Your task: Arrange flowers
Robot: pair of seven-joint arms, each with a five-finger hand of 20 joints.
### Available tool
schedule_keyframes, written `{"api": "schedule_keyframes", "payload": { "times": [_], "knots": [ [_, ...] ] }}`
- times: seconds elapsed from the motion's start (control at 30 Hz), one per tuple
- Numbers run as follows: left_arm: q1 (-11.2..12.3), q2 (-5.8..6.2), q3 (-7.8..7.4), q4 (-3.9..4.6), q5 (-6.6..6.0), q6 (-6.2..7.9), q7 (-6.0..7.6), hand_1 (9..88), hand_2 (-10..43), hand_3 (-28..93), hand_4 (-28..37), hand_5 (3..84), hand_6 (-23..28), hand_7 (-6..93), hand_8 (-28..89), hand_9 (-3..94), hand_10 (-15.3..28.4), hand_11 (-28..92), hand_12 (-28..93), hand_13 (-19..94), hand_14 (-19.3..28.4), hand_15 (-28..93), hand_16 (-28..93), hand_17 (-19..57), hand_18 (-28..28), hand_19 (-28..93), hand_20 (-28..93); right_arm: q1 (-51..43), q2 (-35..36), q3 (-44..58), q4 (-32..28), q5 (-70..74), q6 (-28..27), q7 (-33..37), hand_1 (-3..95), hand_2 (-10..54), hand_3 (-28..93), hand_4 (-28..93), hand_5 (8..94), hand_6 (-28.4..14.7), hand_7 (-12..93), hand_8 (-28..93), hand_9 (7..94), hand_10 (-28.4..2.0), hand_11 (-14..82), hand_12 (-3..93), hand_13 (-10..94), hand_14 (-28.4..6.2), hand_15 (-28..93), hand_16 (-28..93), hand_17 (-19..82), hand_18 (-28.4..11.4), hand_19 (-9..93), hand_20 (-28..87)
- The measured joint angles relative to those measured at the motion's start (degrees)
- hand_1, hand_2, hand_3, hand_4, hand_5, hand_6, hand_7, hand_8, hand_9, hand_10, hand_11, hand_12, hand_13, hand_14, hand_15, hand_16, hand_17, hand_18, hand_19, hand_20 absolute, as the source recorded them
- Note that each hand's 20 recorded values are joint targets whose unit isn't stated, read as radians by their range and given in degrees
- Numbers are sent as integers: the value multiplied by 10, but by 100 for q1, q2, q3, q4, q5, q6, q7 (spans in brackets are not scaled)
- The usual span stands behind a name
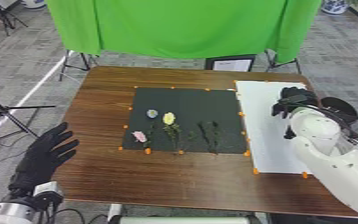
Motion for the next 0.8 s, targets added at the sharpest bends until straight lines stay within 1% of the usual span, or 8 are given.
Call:
{"api": "schedule_keyframes", "payload": {
  "times": [0.23, 0.33, 0.37, 0.4, 0.43, 0.5, 0.6, 0.8],
  "knots": [
    [-11, 18, 0, 5, -6, -6, -11, 268, -15, 701, -269, 264, 43, 250, -128, 241, 119, 222, 187, 201, 162, 333, 4, -96, 226, 423, 93, -15, -32, -167, 221, -50, 153, -62, 250, -95, 885, -282, 381, -69, 364, -149, 457, -141, 260, 219, 491, -93, 709, 234, 204, -218, 769, 526],
    [-22, 23, 2, 6, -6, -13, -20, 267, -15, 701, -269, 264, 42, 251, -127, 241, 118, 223, 187, 201, 163, 335, 4, -96, 226, 424, 93, 37, -53, -298, 376, -103, 309, -83, 315, -83, 889, -281, 454, -27, 414, -174, 566, -110, 308, 222, 583, -74, 690, 234, 239, -211, 788, 521],
    [-25, 25, 2, 6, -6, -13, -21, 267, -15, 701, -269, 264, 42, 251, -128, 242, 118, 223, 187, 202, 163, 335, 3, -96, 226, 424, 93, 61, -61, -344, 430, -116, 398, -88, 353, -72, 865, -282, 485, -8, 452, -85, 628, -90, 293, 268, 630, -64, 676, 254, 255, -209, 795, 515],
    [-26, 26, 2, 6, -6, -13, -21, 268, -14, 701, -269, 264, 42, 251, -128, 242, 119, 223, 187, 202, 163, 335, 3, -96, 226, 424, 93, 83, -70, -389, 483, -135, 510, -97, 393, -65, 836, -282, 523, 3, 486, -41, 688, -79, 252, 322, 665, -58, 668, 267, 270, -207, 800, 513],
    [-27, 27, 2, 6, -6, -13, -21, 268, -14, 701, -269, 265, 42, 251, -128, 242, 119, 223, 187, 202, 163, 335, 3, -96, 226, 424, 93, 97, -76, -427, 528, -155, 641, -106, 431, -58, 818, -281, 576, 18, 512, -5, 765, -66, 224, 380, 705, -51, 664, 282, 288, -207, 810, 512],
    [-27, 27, 3, 6, -6, -13, -21, 267, -14, 701, -269, 264, 42, 252, -127, 242, 119, 225, 186, 202, 163, 335, 2, -96, 226, 424, 93, 100, -83, -466, 580, -204, 949, -148, 463, -61, 816, -282, 649, 29, 516, 13, 840, -52, 222, 433, 751, -43, 673, 295, 319, -204, 833, 513],
    [-24, 27, 1, 5, -6, -12, -21, 267, -14, 701, -269, 265, 43, 250, -128, 243, 119, 224, 186, 203, 163, 336, 2, -96, 227, 424, 93, 62, -80, -455, 582, -275, 1322, -313, 471, -89, 844, -282, 705, 21, 489, -14, 878, -44, 204, 465, 778, -38, 673, 304, 338, -205, 854, 512],
    [-7, 21, -32, -1, -5, -9, -18, 267, -15, 702, -270, 265, 43, 251, -128, 243, 119, 223, 185, 204, 164, 336, 2, -96, 227, 424, 93, -103, -51, -368, 239, -296, 1476, -821, 457, -95, 873, -267, 719, 17, 488, -24, 890, -48, 183, 479, 779, -41, 672, 309, 340, -205, 856, 512]
  ]
}}
